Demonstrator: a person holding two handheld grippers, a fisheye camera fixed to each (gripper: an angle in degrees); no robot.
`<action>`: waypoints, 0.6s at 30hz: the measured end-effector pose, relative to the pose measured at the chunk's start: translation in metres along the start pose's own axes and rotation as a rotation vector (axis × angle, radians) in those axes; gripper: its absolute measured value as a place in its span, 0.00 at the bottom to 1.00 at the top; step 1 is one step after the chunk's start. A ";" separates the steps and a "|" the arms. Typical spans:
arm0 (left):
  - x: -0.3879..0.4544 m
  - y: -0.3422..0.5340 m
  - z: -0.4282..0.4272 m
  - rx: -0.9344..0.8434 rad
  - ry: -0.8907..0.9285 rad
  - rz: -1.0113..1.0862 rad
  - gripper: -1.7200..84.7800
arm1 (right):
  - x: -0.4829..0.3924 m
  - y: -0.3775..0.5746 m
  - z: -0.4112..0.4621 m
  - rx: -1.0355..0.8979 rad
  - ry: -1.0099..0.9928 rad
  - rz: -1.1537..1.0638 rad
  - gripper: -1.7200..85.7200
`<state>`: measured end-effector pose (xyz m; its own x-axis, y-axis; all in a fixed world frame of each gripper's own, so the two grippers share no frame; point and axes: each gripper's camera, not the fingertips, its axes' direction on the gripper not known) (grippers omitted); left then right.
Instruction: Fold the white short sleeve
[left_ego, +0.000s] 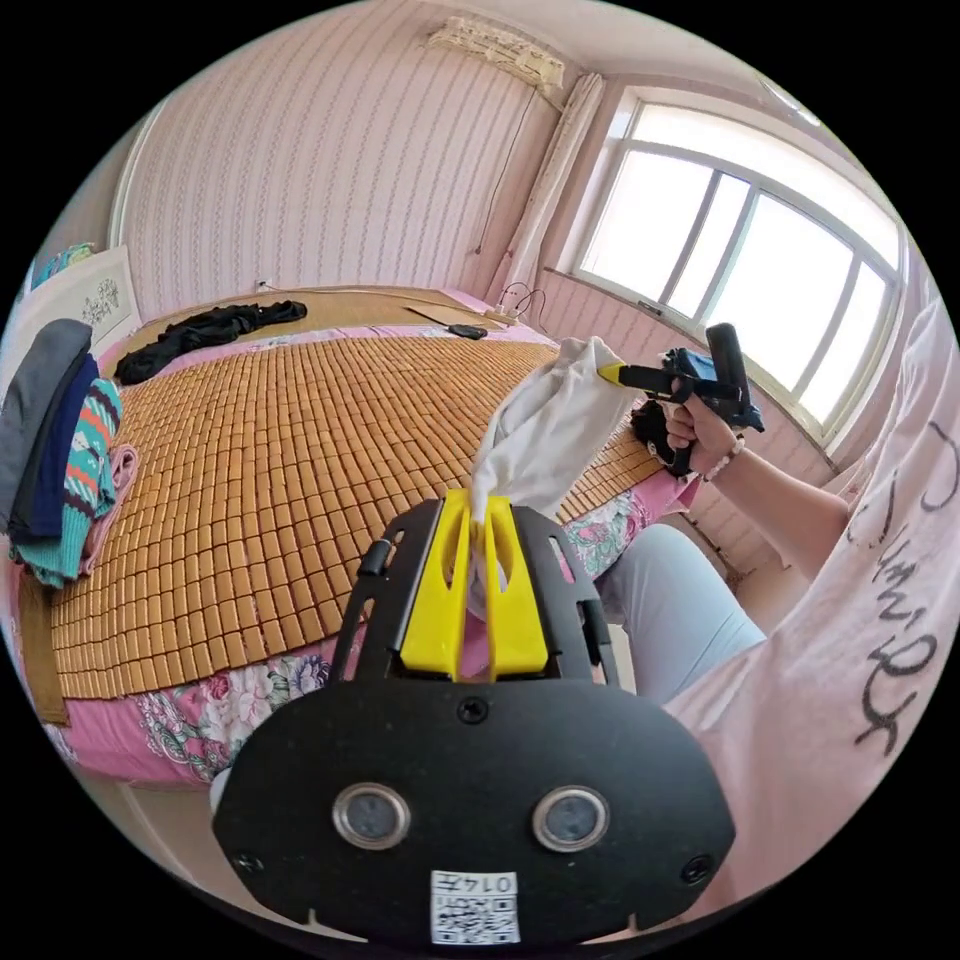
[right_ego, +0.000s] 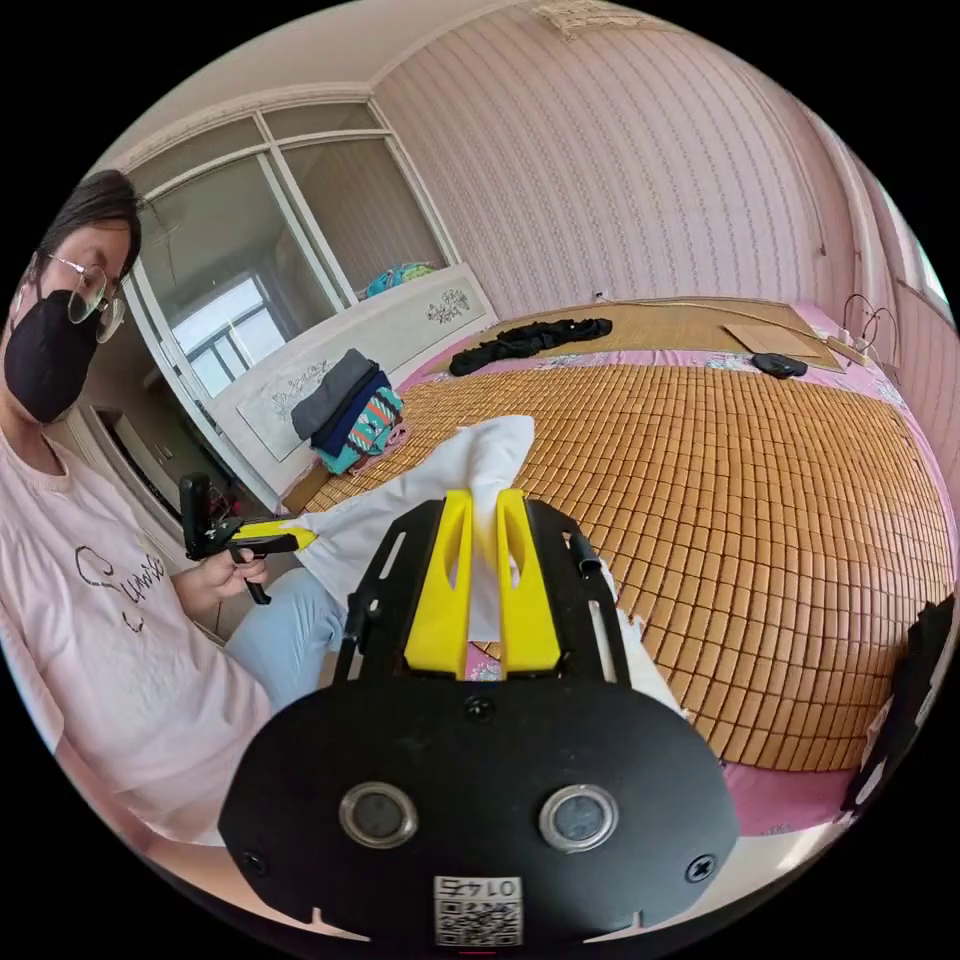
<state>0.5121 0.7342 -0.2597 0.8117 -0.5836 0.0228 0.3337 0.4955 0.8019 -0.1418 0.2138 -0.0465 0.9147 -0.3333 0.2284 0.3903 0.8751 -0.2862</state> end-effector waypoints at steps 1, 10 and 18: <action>0.008 -0.004 -0.006 0.016 0.009 0.014 0.01 | -0.003 0.005 -0.015 0.022 0.009 0.010 0.05; 0.145 -0.075 -0.020 0.152 0.172 0.384 0.01 | -0.046 0.066 -0.241 0.345 0.248 0.049 0.05; 0.268 -0.179 0.061 0.210 0.524 0.496 0.01 | -0.041 0.055 -0.421 0.344 0.589 0.049 0.06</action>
<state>0.6404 0.4502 -0.3613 0.9824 0.0847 0.1664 -0.1867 0.4570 0.8696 -0.1134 0.1277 -0.4635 0.8728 -0.3403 -0.3499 0.3805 0.9233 0.0513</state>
